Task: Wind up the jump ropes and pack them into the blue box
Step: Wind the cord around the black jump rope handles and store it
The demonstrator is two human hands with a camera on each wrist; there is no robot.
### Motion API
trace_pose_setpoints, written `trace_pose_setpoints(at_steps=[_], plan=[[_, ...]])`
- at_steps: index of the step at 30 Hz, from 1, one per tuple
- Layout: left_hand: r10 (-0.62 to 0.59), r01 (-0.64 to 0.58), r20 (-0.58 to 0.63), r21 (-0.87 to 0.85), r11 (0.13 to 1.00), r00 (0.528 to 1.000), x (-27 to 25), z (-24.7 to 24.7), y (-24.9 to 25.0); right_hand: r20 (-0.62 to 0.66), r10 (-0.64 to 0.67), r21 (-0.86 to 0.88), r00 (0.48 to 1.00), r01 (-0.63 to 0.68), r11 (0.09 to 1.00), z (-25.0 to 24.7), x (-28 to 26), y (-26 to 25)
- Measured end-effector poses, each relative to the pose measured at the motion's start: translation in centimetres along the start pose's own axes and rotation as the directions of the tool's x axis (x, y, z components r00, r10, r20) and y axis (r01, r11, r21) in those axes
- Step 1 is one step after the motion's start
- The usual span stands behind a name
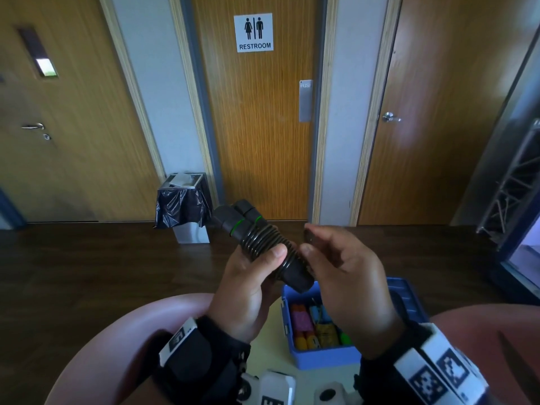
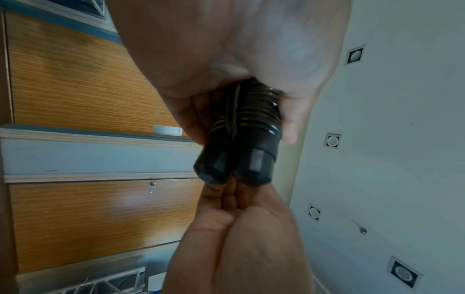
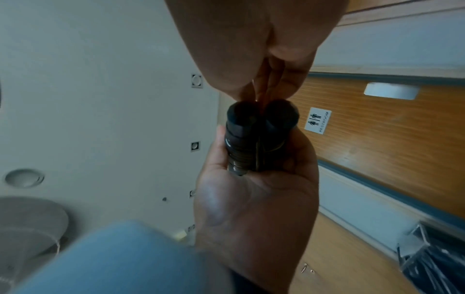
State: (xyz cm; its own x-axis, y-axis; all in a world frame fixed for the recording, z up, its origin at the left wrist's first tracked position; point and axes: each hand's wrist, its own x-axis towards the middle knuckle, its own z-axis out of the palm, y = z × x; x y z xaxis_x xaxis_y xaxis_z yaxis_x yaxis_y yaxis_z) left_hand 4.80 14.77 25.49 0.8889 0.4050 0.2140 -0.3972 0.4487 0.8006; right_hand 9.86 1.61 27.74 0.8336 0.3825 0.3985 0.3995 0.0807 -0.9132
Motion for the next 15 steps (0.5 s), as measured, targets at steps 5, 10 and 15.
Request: trace_pose_setpoints(at_steps=[5,10,15], plan=[[-0.038,0.039,0.021,-0.010,0.999,0.999,-0.3,-0.1,0.1,0.141,-0.156,-0.253,0.978,0.188,0.949,-0.7,-0.2,0.2],[-0.057,0.057,0.008,0.001,0.998,0.998,-0.1,-0.4,0.0,0.249,-0.237,-0.402,0.939,0.323,0.857,-1.5,0.1,0.8],[-0.084,0.086,-0.028,0.044,0.995,0.996,-0.2,-0.8,0.1,0.268,-0.101,-0.352,0.958,0.195,0.916,-1.8,0.3,0.1]])
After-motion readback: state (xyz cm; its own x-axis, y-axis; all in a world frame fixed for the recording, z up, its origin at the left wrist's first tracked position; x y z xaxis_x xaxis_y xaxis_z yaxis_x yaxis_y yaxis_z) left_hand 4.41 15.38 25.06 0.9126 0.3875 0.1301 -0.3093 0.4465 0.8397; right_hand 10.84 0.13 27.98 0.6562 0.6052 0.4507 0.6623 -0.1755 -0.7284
